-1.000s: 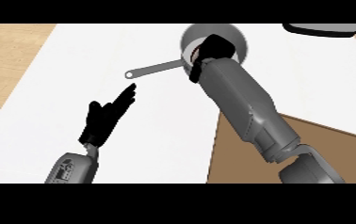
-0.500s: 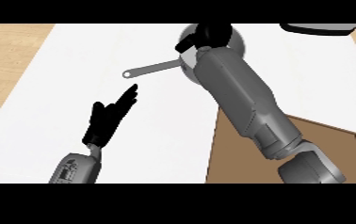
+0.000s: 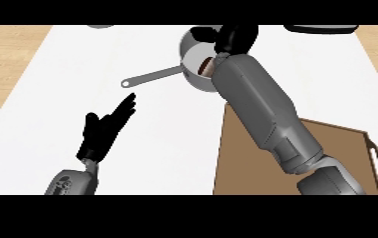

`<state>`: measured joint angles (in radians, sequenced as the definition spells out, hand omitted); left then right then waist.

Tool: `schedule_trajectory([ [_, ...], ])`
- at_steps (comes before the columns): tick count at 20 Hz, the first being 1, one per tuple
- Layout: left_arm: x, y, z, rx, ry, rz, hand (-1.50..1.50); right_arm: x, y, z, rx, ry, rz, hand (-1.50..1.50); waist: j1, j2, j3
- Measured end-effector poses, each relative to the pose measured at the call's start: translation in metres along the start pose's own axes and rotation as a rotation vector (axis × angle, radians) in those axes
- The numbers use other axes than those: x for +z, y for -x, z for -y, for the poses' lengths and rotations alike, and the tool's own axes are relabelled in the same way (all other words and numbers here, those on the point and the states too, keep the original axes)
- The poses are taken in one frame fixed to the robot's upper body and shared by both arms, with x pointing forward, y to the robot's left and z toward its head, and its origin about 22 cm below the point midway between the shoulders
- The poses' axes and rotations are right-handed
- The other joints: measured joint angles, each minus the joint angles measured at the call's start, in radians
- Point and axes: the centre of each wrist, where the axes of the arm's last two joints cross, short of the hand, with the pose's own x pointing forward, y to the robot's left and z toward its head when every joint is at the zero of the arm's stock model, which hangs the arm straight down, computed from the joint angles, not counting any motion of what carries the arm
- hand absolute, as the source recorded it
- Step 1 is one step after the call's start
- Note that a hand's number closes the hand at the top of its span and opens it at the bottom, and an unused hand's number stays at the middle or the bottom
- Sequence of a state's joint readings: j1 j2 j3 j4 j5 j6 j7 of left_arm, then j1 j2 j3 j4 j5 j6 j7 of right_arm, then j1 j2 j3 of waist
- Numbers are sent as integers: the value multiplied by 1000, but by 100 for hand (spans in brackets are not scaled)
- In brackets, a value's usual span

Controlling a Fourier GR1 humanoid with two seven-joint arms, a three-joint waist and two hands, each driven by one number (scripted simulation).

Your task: Pick the cupcake from the tray and place it in the pot

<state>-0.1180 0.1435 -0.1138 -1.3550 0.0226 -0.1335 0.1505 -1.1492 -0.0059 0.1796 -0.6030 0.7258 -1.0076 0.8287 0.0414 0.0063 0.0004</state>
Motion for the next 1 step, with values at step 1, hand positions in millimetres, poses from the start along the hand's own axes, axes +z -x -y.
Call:
schedule_trajectory([
  [1, 1, 1, -3, 4, -6, -4, 0, 0, 0, 1, -26, 18, 7, -150, -6, -1, 0],
])
